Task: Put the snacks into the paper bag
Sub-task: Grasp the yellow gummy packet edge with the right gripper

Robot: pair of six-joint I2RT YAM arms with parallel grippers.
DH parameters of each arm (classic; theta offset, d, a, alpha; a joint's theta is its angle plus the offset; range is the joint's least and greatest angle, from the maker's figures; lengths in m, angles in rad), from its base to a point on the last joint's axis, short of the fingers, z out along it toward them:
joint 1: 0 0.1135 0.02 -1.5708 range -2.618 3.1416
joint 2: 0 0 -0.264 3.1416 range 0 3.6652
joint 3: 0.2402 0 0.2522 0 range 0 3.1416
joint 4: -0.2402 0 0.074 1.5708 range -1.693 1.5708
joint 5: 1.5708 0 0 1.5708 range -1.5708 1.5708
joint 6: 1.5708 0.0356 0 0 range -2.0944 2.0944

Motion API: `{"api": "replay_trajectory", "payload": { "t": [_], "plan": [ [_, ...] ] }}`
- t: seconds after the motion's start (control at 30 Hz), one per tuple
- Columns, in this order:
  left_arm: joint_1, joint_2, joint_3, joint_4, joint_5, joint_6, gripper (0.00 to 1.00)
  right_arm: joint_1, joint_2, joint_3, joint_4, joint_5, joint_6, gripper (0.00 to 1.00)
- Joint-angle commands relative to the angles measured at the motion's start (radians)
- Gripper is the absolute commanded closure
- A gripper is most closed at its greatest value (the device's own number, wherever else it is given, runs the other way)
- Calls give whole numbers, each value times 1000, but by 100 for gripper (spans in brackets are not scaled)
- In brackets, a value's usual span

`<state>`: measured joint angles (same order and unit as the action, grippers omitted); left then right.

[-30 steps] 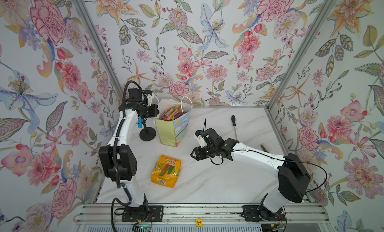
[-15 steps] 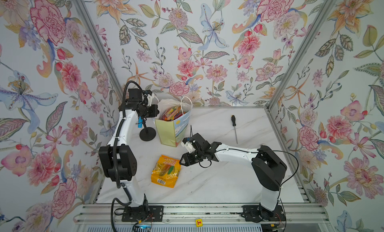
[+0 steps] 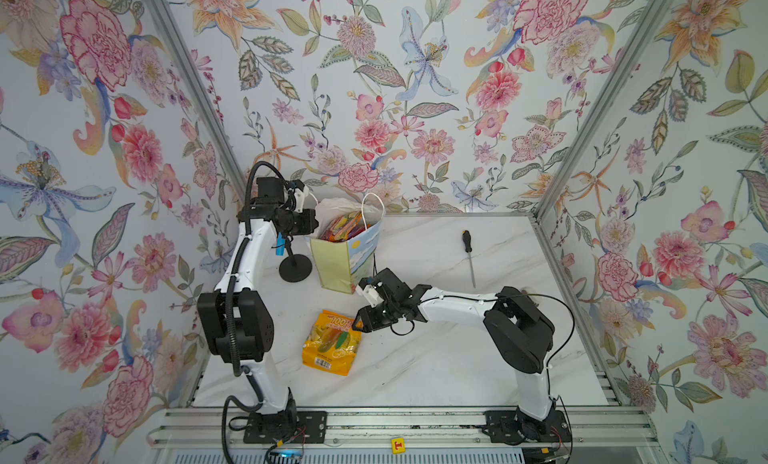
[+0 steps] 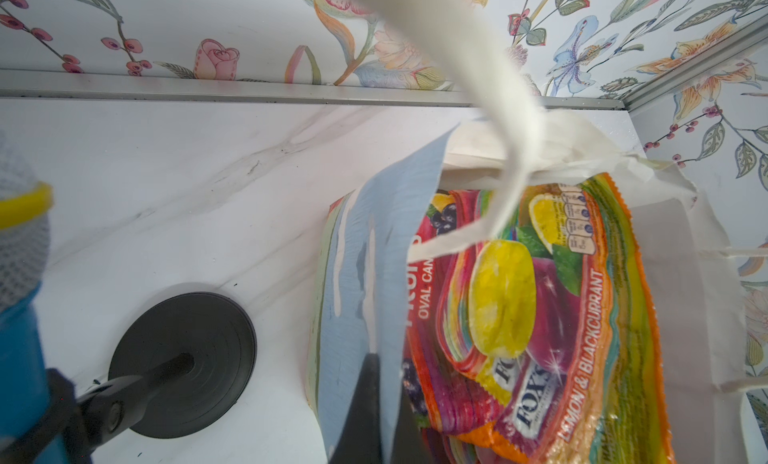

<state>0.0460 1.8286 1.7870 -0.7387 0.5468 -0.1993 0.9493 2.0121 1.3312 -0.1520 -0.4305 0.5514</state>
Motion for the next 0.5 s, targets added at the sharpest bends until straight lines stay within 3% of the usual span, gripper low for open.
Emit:
{"api": "replay_trajectory", "payload": {
  "t": [0.0, 0.3, 0.47],
  "plan": [
    [17, -55, -3, 24, 19, -3, 97, 10, 33, 41, -3, 17, 5, 50],
    [17, -56, -1, 22, 19, -3, 97, 17, 69, 43, 46, -18, 23, 55],
    [18, -58, -1, 23, 19, -3, 97, 15, 73, 28, 86, -18, 43, 87]
  ]
}}
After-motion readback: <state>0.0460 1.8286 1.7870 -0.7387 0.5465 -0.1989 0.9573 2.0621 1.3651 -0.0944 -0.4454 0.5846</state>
